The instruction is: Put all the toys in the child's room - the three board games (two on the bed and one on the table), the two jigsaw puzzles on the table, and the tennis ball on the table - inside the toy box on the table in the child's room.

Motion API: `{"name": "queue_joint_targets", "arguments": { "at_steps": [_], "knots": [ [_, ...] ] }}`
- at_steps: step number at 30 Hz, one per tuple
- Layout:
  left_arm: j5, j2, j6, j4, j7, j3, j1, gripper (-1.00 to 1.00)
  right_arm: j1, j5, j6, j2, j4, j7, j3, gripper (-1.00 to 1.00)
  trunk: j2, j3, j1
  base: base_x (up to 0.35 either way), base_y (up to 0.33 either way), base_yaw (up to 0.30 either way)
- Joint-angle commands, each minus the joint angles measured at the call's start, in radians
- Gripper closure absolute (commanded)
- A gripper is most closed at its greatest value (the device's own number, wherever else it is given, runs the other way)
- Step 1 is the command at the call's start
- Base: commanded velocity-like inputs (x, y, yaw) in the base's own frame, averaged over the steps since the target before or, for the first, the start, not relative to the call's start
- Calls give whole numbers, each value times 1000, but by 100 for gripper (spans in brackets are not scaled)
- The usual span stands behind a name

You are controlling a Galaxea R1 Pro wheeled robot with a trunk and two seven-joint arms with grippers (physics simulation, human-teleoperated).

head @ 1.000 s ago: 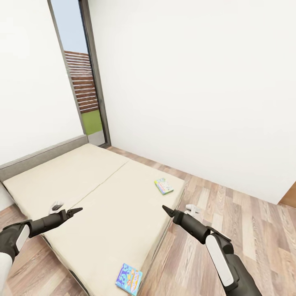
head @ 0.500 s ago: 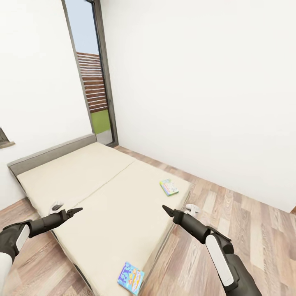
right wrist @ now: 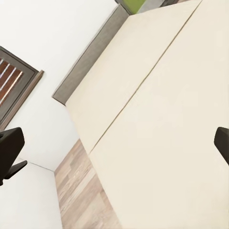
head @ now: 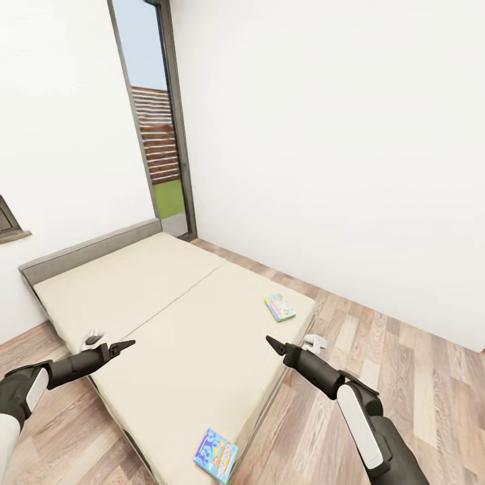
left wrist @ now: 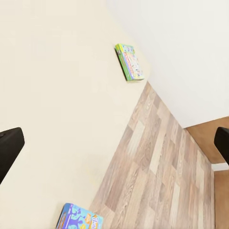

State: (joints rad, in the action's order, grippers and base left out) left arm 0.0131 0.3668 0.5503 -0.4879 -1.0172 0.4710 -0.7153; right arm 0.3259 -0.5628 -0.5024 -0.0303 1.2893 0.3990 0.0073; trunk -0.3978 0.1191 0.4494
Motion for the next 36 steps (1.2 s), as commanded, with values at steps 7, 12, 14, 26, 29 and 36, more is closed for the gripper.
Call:
{"name": "queue_joint_targets", "arguments": {
  "at_steps": [7,12,14,26,29,36],
  "knots": [
    [1,0,10,0,-3,3,-1,-100,1,-6,-7,0,1,0,-1,-100,-2,2,1,22,-1,4],
    [1,0,10,0,-1,3,-1,-100,1,-6,-7,0,1,0,-1,-100,-2,2,1,71,0,1],
    [1,0,10,0,-2,3,-1,-100,1,-6,-7,0,1,0,-1,-100,-2,2,1,40,0,0],
    [1,0,10,0,0,4,-1,-100,1,-6,-7,0,1,0,-1,-100,-2,2,1,37,0,0],
    [1,0,9,0,0,4,-1,-100,1,-6,-7,0,1,0,-1,-100,-2,2,1,127,0,0],
    [1,0,8,0,0,4,-1,-100,1,-6,-7,0,1,0,-1,-100,-2,2,1,68,-18,0]
  ]
}}
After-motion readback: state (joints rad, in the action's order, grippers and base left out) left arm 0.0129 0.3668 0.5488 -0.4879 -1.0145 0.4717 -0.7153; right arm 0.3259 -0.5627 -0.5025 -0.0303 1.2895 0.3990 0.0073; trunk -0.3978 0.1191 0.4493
